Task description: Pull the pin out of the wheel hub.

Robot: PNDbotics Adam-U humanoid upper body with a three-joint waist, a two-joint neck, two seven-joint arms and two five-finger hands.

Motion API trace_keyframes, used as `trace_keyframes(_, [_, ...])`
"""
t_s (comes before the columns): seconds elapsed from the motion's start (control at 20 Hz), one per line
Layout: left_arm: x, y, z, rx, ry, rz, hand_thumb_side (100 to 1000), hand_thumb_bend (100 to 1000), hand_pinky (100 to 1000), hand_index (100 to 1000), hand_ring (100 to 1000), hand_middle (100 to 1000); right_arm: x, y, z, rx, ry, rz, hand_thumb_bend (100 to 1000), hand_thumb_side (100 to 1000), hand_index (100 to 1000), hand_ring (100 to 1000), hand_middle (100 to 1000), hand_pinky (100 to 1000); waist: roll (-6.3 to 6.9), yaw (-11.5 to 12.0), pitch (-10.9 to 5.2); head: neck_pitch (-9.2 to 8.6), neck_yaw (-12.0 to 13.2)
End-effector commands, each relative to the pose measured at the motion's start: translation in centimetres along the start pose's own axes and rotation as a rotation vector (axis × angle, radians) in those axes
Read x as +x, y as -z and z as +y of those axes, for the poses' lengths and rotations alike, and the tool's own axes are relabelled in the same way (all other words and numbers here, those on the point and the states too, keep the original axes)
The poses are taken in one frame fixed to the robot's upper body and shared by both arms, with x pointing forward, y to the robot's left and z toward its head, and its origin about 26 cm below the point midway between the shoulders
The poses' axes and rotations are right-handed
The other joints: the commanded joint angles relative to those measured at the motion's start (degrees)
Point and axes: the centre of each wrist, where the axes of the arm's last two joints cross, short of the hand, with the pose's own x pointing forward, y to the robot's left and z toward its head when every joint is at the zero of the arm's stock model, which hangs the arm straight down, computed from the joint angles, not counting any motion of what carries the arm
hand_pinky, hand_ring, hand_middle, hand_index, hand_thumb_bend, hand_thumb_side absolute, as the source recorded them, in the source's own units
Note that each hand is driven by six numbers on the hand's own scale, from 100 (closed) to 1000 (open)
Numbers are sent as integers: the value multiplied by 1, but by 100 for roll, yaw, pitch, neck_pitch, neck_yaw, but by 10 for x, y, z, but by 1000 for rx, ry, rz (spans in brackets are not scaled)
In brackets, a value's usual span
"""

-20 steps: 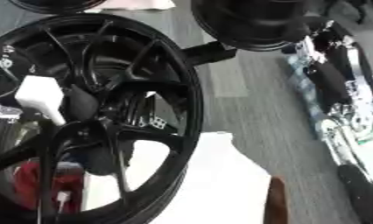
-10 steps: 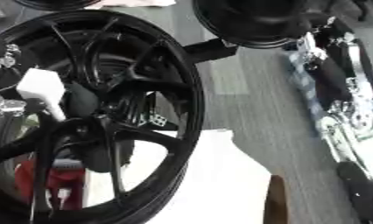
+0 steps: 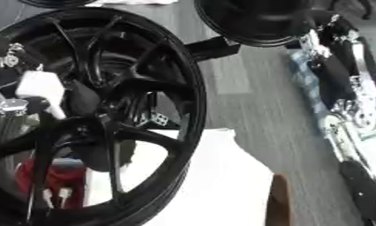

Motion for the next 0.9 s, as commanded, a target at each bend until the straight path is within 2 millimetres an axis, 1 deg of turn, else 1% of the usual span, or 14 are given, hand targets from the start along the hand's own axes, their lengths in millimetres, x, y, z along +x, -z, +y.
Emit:
trace_keyframes(0.05, [6,-6,9,9,38,-15,832,248,1000,850,762,637,8,3,-2,10,-11,-24,257,379,672,678,609,615,19,-2,-138,-32,-18])
trace_keyframes(0.2, [6,-5,8,6,43,-16,809,241,1000,846,753,617,8,4,-2,9,-8,-25,255,380,672,678,609,615,23,-3,-136,-45,-23])
trace_keyframes(0.3, [6,-5,8,6,41,-14,803,228,1000,835,734,584,8,4,-2,8,-7,-26,255,380,672,677,609,615,24,-5,-137,-52,-23])
trace_keyframes(0.35, [4,-5,7,4,40,-7,774,218,1000,826,708,543,8,4,-2,8,-6,-27,256,381,672,677,609,615,24,-5,-139,-54,-23])
trace_keyframes(0.4, [3,-5,6,1,40,4,765,222,1000,823,697,536,8,4,-2,7,-6,-28,255,381,672,677,609,615,26,-6,-140,-55,-25])
trace_keyframes(0.55, [0,-5,4,-11,55,31,750,238,993,836,675,543,8,4,-2,5,-4,-29,256,380,672,677,609,615,26,2,-139,-50,-31])
trace_keyframes(0.8, [-2,-5,3,-19,86,47,737,269,991,859,696,572,8,4,-2,8,-2,-28,256,380,672,677,609,615,22,18,-152,-47,-33])
trace_keyframes(0.9, [-3,-5,2,-22,93,50,727,255,990,857,689,562,8,4,-2,8,-2,-29,254,381,672,677,608,615,18,22,-156,-47,-34])
